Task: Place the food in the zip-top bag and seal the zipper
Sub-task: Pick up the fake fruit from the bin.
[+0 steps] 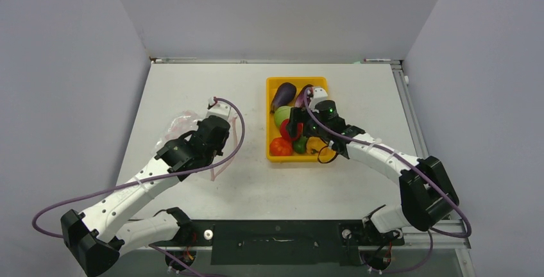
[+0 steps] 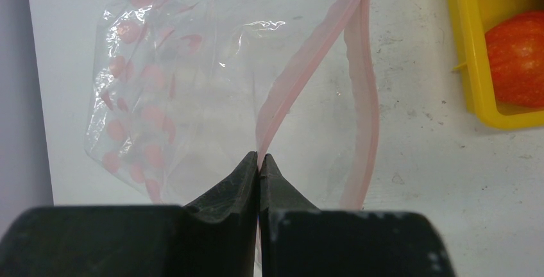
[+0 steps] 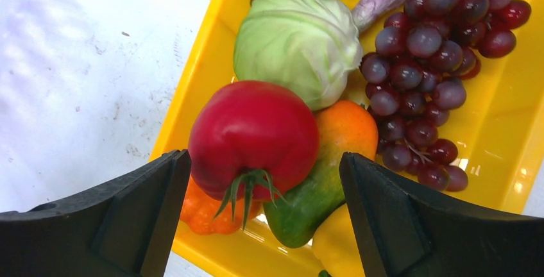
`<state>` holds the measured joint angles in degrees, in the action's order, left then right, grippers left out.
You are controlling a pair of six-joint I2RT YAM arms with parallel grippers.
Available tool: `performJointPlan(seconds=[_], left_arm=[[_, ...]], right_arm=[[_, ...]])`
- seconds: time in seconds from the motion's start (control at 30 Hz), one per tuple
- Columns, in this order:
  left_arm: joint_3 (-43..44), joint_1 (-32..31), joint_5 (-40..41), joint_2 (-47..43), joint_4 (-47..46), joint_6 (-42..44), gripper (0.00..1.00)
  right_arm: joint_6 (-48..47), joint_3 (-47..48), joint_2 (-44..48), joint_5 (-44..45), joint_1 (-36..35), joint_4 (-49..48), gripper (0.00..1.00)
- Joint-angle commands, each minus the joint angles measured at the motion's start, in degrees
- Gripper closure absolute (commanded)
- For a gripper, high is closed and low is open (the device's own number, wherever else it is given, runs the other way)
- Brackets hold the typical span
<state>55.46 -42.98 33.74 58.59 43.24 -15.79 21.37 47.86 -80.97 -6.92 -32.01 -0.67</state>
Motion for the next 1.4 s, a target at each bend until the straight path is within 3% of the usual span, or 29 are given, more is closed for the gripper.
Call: performJointPlan(seconds=[0.0, 0.57, 0.83, 1.2, 1.37], left_arm=[[-0.02, 0.51, -0.41, 0.06, -2.47, 0.58, 1.0], [-0.08, 0.61, -0.51, 0.21, -2.31, 0.67, 1.0], [-0.02, 0.61, -0.51, 0.09, -2.26, 0.72, 1.0], [-0.05, 0.58, -0.49, -0.14, -2.22, 0.67, 1.0], [0.0, 0.54, -0.51, -0.4, -2.24, 0.61, 1.0]], right_arm=[[-0.46, 3.91, -1.55, -4.57, 0.7, -4.64, 0.1], [1.47, 4.09, -6.93, -4.77, 0.51, -6.19, 0.1], [0.97, 4.09, -7.15, -3.79, 0.11, -5.28, 0.03], [1.17, 4.16, -4.57, -3.78, -0.38, -4.01, 0.57], [1.36, 4.44, -1.85, -2.93, -1.38, -2.93, 0.63]])
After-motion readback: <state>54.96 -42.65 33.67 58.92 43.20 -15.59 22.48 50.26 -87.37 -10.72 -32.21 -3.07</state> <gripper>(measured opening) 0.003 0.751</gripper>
